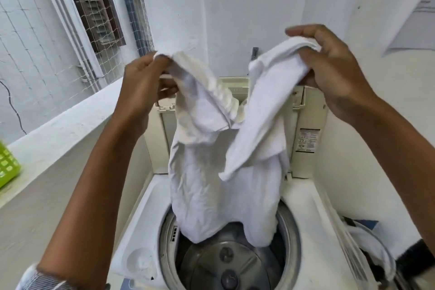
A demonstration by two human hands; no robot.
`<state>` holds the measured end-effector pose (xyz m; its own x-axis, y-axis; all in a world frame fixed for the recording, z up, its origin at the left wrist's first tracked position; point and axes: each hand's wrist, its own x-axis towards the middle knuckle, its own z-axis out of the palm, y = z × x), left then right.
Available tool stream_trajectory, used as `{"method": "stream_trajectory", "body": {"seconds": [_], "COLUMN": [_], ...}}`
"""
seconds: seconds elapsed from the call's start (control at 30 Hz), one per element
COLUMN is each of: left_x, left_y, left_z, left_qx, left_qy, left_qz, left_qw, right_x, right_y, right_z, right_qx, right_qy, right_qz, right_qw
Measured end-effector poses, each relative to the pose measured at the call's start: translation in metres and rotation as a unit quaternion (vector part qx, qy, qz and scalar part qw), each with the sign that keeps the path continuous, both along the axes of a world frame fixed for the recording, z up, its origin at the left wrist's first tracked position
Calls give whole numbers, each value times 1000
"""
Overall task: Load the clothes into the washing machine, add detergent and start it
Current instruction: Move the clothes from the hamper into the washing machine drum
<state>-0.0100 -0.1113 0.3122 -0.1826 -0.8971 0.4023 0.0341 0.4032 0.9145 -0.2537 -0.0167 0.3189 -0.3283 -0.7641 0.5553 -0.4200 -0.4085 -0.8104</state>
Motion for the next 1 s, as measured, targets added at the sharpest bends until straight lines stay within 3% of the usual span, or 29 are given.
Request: {"method": "stream_trajectory", "body": {"seconds": [0.2, 0.3, 0.37, 0.47, 0.53, 0.63, 0.7, 0.8, 1.0], "left_x": [-22, -27, -29, -31, -27, -18, -14, -20, -49], "left_y": [17, 13, 11, 12, 15, 24, 32, 46, 73], "left_z": [-14, -46, -84, -165, -221, -296, -326, -342, -324], "left_qx": [-196, -302, -323, -230, -98, 87, 133, 149, 87], "left_qy": [-21, -151, -236, -331, -431, -566, -606, -600, -514], "left_qz": [-31, 50, 87, 17, -84, -233, -259, -260, -245], "left_qw": [980, 940, 912, 915, 893, 786, 740, 742, 817], "right_x": [40, 50, 53, 47, 35, 18, 15, 9, 5], "right_y": [-6, -10, -10, -6, 1, 17, 27, 36, 50], "right_z": [-19, -63, -107, -187, -239, -308, -334, -350, -341], "right_qx": [-64, -66, -42, 40, 195, 490, 540, 542, 459], "right_qy": [157, 288, 317, 344, 374, 406, 414, 389, 277], "right_qz": [99, 33, 2, -4, 40, 125, 139, 130, 110], "right_qw": [980, 955, 947, 938, 906, 761, 719, 733, 837]}}
